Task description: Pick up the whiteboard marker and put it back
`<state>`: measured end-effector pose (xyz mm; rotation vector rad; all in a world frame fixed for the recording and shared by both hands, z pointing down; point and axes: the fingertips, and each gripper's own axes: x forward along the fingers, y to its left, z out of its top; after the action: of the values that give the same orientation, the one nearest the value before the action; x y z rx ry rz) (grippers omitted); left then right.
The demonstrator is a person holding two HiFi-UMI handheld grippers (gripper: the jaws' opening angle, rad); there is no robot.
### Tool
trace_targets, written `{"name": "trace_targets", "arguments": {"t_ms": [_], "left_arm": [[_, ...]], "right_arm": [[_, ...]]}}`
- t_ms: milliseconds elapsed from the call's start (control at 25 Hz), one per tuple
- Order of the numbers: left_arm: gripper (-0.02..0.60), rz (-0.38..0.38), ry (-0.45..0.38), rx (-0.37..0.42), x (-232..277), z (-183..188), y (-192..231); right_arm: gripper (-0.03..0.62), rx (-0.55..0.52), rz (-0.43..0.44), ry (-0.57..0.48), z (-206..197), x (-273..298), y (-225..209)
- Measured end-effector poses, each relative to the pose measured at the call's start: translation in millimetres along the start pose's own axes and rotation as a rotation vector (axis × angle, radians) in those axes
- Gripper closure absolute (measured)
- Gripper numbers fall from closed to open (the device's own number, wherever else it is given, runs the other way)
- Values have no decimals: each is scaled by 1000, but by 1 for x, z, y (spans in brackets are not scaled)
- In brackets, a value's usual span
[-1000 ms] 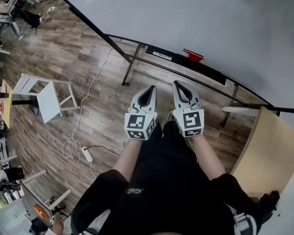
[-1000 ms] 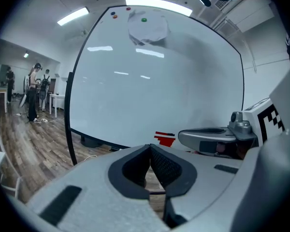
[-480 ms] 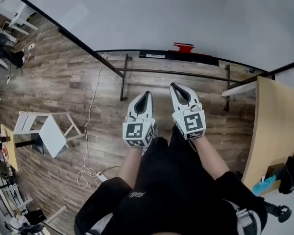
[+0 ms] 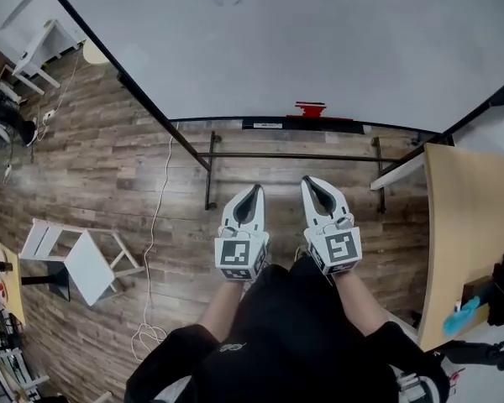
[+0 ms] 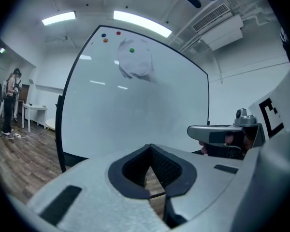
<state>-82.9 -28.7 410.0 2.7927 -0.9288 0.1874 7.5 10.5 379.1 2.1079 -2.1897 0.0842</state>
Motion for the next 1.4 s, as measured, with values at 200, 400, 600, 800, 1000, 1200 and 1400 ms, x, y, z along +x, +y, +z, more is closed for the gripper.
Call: {"name": "trace_targets", "arguments": {"t_ms": [200,400,600,800,1000,1200,1400], "left_arm": [[575,13,-39,12,-1,25,-2],[575,-29,-99,24,-2,43,-19],[575,-40,-114,6,8,50,-36],[575,-41,-105,12,14,47,-47],[575,-30,-97,25,19,44,-52],[575,-37,-100,21,27,44,-62],[575,-40,-104,10,30,45,-67]], "right_arm": [[592,-16,-1,-53,31,0,-6],[592,-23,0,-83,49,-10,-8],[592,-24,-13,-92,50,-18,-23],[592,-11,-15,-87,46,-23,-35],[592,-5,-4,-79,40,-26,-40],[592,-2,-5,-82,40,-29,-51],[592,3,2,-81,39,-32,-53]]}}
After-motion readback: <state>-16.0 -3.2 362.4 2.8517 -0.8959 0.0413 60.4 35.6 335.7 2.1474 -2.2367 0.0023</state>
